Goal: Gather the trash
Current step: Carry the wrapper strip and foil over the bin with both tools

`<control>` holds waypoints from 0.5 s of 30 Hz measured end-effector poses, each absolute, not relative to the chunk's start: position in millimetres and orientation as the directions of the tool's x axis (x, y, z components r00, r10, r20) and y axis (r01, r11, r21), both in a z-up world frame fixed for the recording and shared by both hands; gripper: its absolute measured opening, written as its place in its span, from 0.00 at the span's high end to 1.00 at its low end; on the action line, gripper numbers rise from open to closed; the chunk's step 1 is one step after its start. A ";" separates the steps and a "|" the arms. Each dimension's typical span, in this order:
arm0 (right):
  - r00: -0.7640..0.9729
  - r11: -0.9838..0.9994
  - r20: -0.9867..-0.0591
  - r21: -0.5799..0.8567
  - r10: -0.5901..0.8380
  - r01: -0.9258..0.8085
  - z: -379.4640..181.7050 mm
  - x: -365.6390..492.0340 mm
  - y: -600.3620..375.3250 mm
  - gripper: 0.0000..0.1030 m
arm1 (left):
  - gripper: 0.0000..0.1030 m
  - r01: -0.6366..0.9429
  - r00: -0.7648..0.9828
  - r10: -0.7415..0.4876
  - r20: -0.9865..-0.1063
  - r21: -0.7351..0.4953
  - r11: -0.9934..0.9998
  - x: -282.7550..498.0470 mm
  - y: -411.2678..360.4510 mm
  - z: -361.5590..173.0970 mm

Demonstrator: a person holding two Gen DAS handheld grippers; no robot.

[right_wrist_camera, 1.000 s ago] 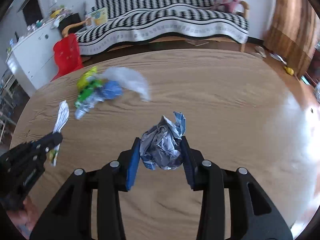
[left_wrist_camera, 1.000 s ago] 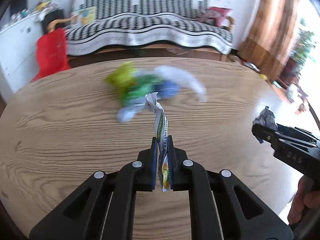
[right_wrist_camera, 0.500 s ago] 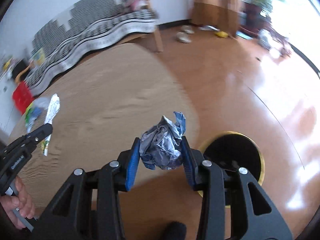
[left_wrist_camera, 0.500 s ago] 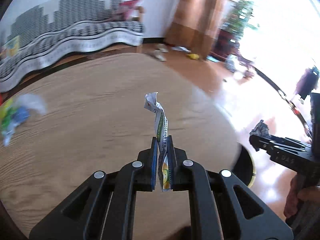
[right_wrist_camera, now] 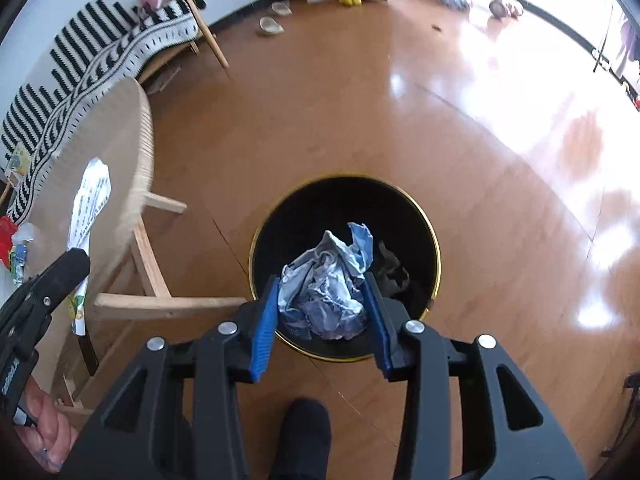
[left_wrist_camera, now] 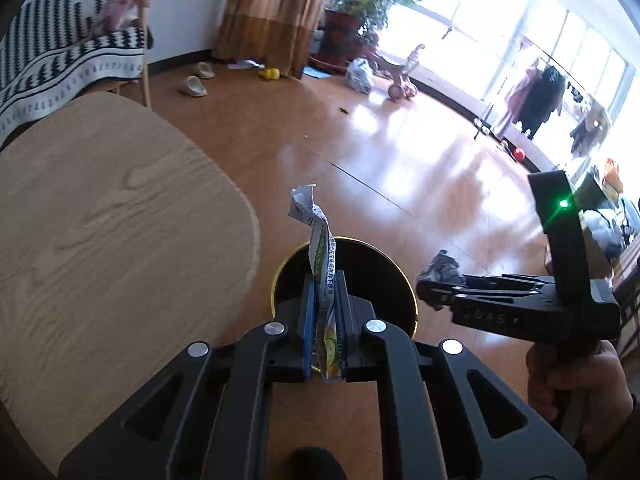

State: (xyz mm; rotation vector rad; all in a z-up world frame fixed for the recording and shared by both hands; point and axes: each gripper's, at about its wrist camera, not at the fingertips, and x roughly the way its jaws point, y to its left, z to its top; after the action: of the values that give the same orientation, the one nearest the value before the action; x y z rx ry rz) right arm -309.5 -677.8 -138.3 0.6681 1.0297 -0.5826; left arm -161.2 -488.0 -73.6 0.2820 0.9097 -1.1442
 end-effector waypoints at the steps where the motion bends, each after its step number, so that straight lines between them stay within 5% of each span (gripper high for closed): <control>1: 0.400 0.662 -0.908 0.226 -0.122 0.715 -140.8 -312.4 -681.5 0.61 | 0.92 0.874 0.107 -0.658 -0.745 -0.245 0.419 -163.4 -492.2 -76.6; 15: 0.414 0.653 -0.903 0.245 -0.115 0.717 -139.0 -297.3 -685.3 0.58 | 0.92 0.877 0.088 -0.644 -0.760 -0.248 0.413 -166.2 -515.2 -86.7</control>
State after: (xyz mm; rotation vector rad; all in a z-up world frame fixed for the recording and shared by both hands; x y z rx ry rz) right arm -297.3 -685.3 -139.0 0.6912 1.0183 -0.5787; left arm -166.2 -515.2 -86.7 0.3014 0.9382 -1.1571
